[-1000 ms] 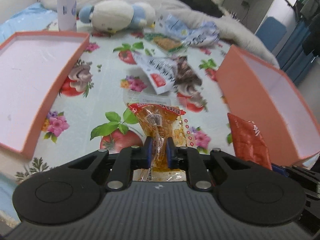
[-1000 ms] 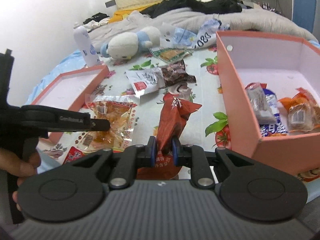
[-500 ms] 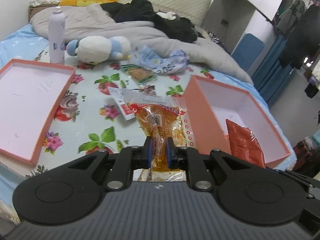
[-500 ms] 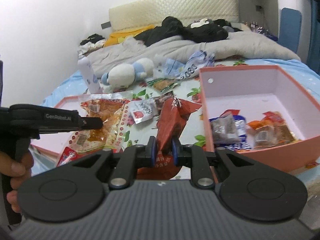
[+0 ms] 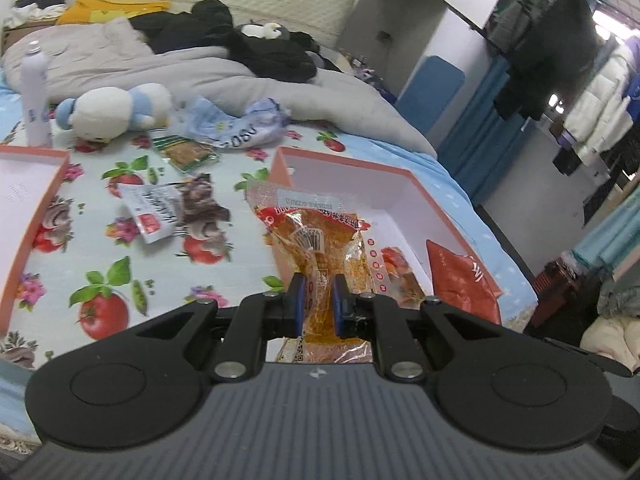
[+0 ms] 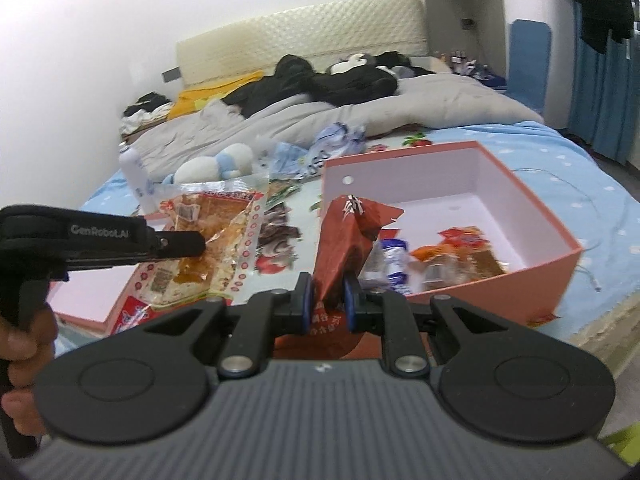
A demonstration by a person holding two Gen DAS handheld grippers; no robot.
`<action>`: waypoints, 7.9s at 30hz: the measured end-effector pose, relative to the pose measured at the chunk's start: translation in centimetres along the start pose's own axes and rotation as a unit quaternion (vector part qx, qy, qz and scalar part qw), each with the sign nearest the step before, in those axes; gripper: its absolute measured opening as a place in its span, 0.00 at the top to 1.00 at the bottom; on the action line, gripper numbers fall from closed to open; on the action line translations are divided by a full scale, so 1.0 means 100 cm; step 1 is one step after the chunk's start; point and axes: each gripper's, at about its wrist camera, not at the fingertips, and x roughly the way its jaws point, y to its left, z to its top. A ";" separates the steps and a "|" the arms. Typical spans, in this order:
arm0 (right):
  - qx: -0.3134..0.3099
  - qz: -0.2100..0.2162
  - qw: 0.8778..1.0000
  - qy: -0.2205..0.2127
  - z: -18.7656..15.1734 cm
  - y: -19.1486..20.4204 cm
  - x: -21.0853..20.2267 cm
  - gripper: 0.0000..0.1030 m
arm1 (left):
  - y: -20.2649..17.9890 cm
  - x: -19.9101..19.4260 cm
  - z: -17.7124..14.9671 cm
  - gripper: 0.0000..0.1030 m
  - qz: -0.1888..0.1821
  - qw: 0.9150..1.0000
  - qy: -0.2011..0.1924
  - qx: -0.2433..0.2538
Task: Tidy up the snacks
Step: 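Carry the bread packet and red packet over the deep box with both tools, then open the left tool over the deep box while the right tool drops the red packet, then withdraw both tools from the deep box back toward the snack pile, then grasp the white chip bag with the left tool while the right grasps the green packet, then carry the white chip bag and green packet over the deep box with both tools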
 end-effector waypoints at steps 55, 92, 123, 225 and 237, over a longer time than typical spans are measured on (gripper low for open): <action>0.068 -0.010 0.996 0.061 0.060 -0.144 0.159 0.42 | -0.063 0.250 0.095 0.60 0.014 0.992 0.093 0.079; 0.016 0.067 0.997 -0.032 0.012 0.008 -0.001 0.42 | 0.004 -0.045 -0.008 0.59 0.052 0.997 -0.036 0.046; -0.042 0.114 0.992 0.030 -0.014 0.071 0.062 0.42 | 0.110 -0.028 -0.021 0.59 0.087 0.995 -0.019 -0.050; -0.099 0.028 0.986 0.130 0.080 0.113 0.352 0.63 | 0.265 0.179 0.028 0.93 0.088 0.986 0.023 -0.138; -0.084 0.041 0.991 0.097 0.072 0.111 0.242 0.63 | 0.223 0.108 0.014 0.93 0.110 0.983 -0.006 -0.146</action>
